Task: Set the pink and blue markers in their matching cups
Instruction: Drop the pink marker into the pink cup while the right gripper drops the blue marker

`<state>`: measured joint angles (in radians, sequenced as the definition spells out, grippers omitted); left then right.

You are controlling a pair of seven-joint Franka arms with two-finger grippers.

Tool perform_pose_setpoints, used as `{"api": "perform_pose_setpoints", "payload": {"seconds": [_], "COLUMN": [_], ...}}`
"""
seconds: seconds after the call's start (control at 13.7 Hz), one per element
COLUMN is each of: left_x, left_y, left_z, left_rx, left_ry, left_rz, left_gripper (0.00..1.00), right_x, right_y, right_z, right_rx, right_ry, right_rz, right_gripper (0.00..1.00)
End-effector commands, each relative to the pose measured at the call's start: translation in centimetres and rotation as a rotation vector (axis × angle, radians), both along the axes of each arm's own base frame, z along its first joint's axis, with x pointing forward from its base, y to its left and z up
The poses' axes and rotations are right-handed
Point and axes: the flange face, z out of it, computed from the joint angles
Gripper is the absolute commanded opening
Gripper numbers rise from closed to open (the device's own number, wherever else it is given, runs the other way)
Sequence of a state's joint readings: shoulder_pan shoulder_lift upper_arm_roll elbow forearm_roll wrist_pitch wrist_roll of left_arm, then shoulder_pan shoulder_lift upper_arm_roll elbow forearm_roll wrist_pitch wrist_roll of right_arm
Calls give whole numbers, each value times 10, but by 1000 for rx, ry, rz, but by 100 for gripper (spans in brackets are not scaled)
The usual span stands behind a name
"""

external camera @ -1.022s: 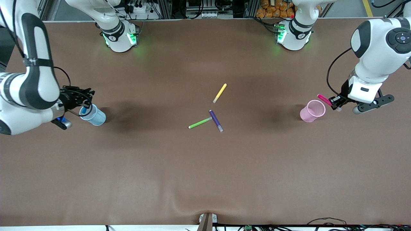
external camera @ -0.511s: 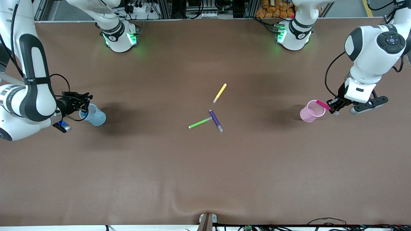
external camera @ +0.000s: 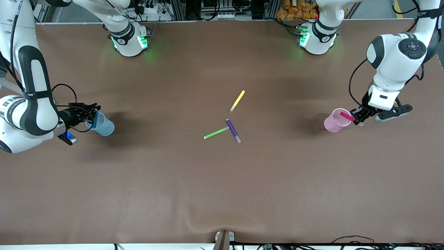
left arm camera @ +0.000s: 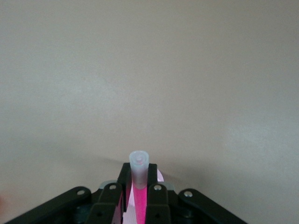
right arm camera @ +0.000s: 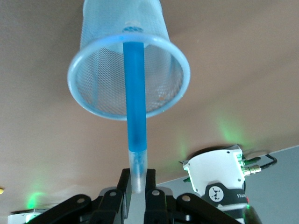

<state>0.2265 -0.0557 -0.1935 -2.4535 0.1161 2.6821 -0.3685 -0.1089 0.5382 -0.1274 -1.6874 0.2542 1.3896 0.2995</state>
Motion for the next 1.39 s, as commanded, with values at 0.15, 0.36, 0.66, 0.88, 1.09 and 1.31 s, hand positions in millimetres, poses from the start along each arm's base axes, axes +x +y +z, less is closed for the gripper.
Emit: {"api": "perform_pose_setpoints", "payload": {"seconds": [0.15,0.36,0.66,0.88,1.09,1.31], "left_x": [2,3,4,3,3,5], "left_y": [3,3,2,2,2,1], "left_z": [-18,-30,-39,-41,-43,-41], "left_rx": [1,-8,-13,-14,-17,-16], "left_ry": [-4,18,25,30,34,34], "left_rz": [-17,-15,-17,-16,-11,-15], "left_gripper": [0,0,0,8,47,100], "right_x": [1,7,35,54,66,70], "right_y": [-7,-5,11,9,10,23], "right_z": [-6,9,87,143,210,247], "right_rx": [55,51,65,47,8,-87], "right_ry": [-16,-15,-26,-136,-227,-286], "right_rz": [-14,-9,75,89,137,196], "right_gripper": [100,100,100,100,100,100]}}
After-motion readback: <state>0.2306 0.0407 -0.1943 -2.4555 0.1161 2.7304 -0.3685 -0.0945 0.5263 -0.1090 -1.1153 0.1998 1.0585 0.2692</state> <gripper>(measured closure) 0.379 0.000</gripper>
